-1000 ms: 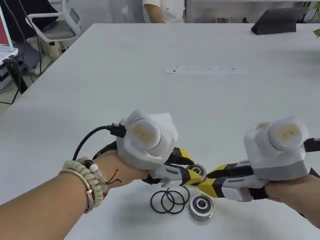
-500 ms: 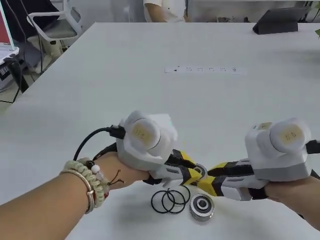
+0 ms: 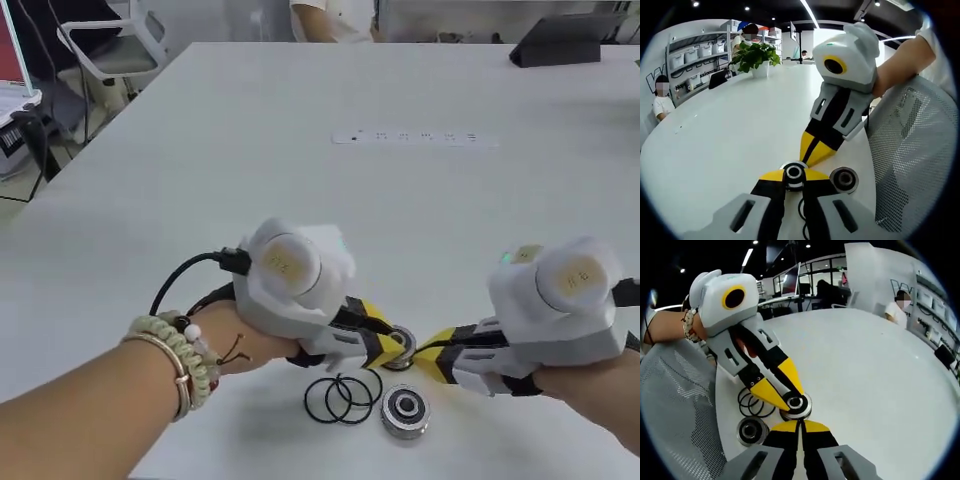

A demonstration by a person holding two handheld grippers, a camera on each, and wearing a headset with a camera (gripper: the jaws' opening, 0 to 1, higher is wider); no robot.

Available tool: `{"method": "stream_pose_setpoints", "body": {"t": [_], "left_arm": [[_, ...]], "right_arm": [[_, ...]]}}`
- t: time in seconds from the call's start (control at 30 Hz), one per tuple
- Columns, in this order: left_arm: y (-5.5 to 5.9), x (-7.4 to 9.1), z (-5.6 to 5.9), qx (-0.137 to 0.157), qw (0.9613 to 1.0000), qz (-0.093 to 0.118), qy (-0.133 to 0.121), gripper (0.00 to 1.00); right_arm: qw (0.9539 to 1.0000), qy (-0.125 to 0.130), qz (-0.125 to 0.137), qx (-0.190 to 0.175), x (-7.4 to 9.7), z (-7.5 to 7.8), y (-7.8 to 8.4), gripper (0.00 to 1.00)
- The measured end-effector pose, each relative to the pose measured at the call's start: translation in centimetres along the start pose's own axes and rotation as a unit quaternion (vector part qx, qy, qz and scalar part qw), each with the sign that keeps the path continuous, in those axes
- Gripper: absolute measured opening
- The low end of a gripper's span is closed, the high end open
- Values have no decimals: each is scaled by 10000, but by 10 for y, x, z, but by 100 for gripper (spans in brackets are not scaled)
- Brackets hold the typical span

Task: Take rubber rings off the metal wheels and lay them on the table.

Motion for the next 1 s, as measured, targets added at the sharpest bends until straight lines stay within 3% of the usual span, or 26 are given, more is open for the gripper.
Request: {"method": "stream_pose_setpoints", "body": {"t": [0.13, 0.4, 0.47, 0.5, 0.53, 0.57, 0.6, 0.63, 0.8, 1.0], "left_arm": [[0, 1, -1, -25, 10000, -16, -4, 7], [0, 1, -1, -48, 10000, -31, -25, 7], [0, 1, -1, -35, 10000, -22, -29, 7], [0, 1, -1, -26, 10000, -12, -21, 7], [1, 1, -1, -17, 10000, 7, -19, 7], [0, 1, -2, -9, 10000, 25, -27, 7], [1, 1, -1, -3, 10000, 34, -16, 7], [1, 1, -1, -16, 10000, 36, -5, 7], [0, 0, 1, -168, 9998, -37, -36, 7], [0, 1, 1, -234, 9997, -61, -82, 7]], "right_arm": [[9999, 65, -58, -149, 0, 3, 1, 0], [9960, 108, 72, -881, 5, 9, -1, 0], [9945, 107, 142, -1032, 6, 10, -2, 0], [9941, 238, 285, -1023, 7, 14, -5, 0], [9912, 127, 487, -1228, 10, 12, -13, 0], [9893, 72, 477, -1374, 11, 10, -14, 0], [9921, 144, 335, -1199, 9, 10, -9, 0], [9926, 123, 361, -1150, 9, 8, -10, 0], [9891, 88, 375, -1422, 11, 7, -13, 0], [9908, 88, 380, -1295, 10, 4, -17, 0]]}}
Point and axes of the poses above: the centre of the closed fingertips' face, and the gripper's own axes: x roughly backward along the fingers, z roughly to its right, y roughly out of its underside, the point moved 4 cm from there along x, roughly backward along the fingers, and after that the axes turned 12 degrees about x, right-handed, at the moved point
